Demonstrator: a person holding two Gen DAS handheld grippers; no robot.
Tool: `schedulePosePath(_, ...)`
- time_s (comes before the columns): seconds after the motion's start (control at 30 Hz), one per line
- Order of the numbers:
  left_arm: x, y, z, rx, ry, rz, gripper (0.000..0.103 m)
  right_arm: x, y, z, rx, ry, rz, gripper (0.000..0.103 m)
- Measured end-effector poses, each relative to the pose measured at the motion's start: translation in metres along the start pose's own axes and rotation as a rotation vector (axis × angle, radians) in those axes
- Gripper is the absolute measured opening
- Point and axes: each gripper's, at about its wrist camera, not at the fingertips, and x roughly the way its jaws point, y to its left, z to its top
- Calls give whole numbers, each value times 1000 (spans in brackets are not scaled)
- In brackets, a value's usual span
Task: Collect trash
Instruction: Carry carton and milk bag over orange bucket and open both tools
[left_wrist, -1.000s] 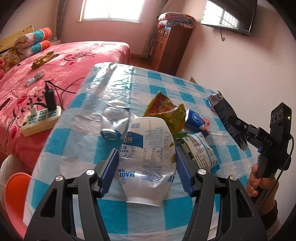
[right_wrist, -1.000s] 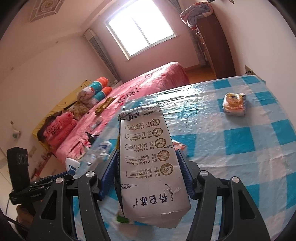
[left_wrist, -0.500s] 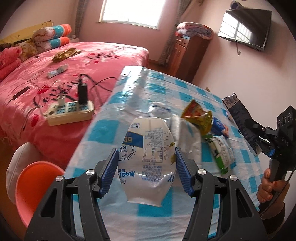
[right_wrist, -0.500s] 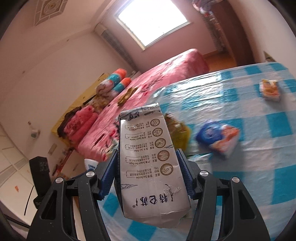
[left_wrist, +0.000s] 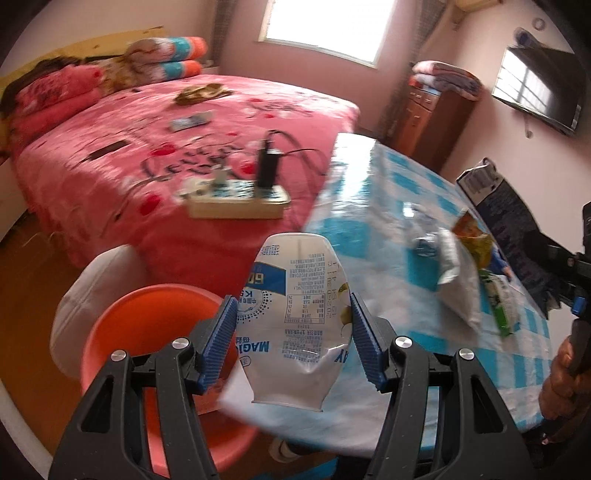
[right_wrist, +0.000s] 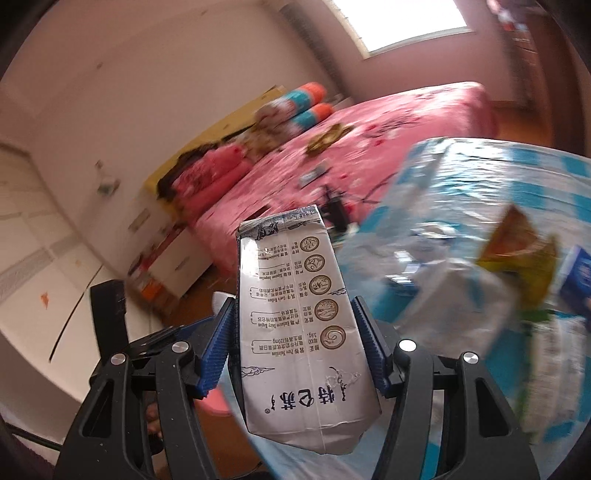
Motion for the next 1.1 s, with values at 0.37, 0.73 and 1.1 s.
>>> schedulePosePath(0.37,1,78,-28,-138,35,128,62,82,78,-6,-148,159,98,63)
schedulePosePath(0.73,11,118,-50,-212,75,176,62,138,116,-28,-231,272,131,63)
schedulePosePath(1.1,21,137,-62,-270,116,221,82,167,123,-36,-220,285,111,82)
